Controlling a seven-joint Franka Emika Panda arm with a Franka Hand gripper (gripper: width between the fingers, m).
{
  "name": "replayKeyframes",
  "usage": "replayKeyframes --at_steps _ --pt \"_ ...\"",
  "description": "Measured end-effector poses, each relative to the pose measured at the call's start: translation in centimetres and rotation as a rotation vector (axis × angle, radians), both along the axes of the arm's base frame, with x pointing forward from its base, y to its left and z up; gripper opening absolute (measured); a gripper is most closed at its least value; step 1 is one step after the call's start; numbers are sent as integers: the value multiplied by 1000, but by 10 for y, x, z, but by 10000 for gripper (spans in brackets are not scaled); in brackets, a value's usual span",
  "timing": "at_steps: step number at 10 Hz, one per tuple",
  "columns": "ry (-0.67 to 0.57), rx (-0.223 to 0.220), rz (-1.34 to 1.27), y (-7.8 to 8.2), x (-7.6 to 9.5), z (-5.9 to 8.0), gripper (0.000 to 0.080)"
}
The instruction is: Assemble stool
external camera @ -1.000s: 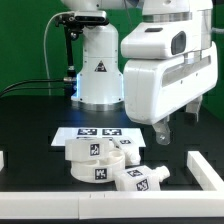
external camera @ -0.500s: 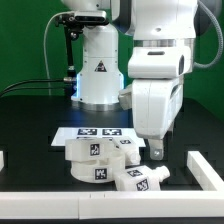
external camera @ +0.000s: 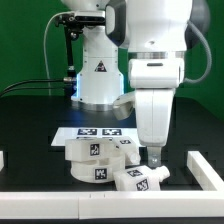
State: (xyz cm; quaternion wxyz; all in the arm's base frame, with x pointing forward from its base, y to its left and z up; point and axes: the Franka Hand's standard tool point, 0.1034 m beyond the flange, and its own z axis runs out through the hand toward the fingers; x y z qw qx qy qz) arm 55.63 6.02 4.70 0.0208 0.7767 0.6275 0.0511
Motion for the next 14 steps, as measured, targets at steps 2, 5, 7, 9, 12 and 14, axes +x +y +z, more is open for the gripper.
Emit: replayKeyframes --at_steps 2,5,7,9,12,14 --pt "7 -7 34 -4 2 -9 650" --pt "29 -8 21 -26 4 -22 650" --pt "38 -8 10 -34 5 -26 650" --pt "33 -6 8 -34 10 -27 650" --pt "33 -6 6 -34 10 -28 650" --pt "33 -6 6 -34 10 -28 337"
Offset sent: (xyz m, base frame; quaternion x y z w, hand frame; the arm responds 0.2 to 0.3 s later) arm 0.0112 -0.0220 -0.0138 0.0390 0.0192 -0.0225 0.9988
